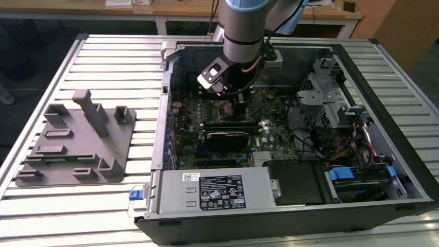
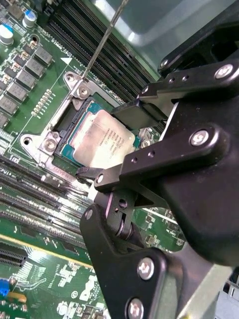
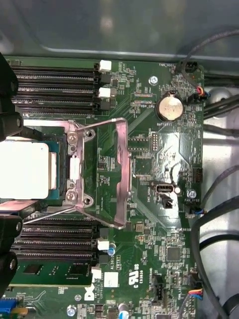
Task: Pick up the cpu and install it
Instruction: 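Place the cpu into insertion slot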
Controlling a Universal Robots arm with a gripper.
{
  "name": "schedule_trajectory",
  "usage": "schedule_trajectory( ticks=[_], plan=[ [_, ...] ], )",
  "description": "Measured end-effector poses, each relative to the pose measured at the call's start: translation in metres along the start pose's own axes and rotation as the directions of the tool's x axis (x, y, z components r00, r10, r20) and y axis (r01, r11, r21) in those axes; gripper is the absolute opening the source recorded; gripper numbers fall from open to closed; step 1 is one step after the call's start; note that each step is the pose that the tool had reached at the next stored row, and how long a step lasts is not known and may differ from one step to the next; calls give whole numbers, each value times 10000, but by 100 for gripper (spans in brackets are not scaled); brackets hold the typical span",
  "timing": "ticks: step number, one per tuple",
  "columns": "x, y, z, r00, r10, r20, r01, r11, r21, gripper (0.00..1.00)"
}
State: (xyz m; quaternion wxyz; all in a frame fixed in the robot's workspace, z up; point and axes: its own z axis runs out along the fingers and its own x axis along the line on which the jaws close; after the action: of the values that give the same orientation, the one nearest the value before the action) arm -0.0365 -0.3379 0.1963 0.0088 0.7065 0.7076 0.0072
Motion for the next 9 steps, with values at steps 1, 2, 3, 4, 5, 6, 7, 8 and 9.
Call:
schedule_trajectory(
  ticks=[1, 2, 3, 4, 5, 6, 7, 8, 9],
  plan=[
    [6, 0, 5, 10000, 4, -1, -4, 10000, -1, 55],
    [8, 1, 8, 10000, 3, -1, -3, 10000, -1, 55],
    [9, 1, 10, 10000, 1, 0, -1, 10000, -1, 55],
    [10, 1, 13, 10000, 1, -1, -1, 10000, -1, 55],
    [11, 0, 16, 10000, 3, -1, -3, 10000, -1, 55],
    [12, 0, 20, 10000, 2, -1, -2, 10000, -1, 55],
    [13, 0, 23, 10000, -4, -1, 4, 10000, -1, 55],
    [13, 0, 25, 10000, -18, 0, 18, 10000, -1, 55],
    [13, 0, 27, 10000, -33, 0, 33, 10000, 0, 55]
  ],
)
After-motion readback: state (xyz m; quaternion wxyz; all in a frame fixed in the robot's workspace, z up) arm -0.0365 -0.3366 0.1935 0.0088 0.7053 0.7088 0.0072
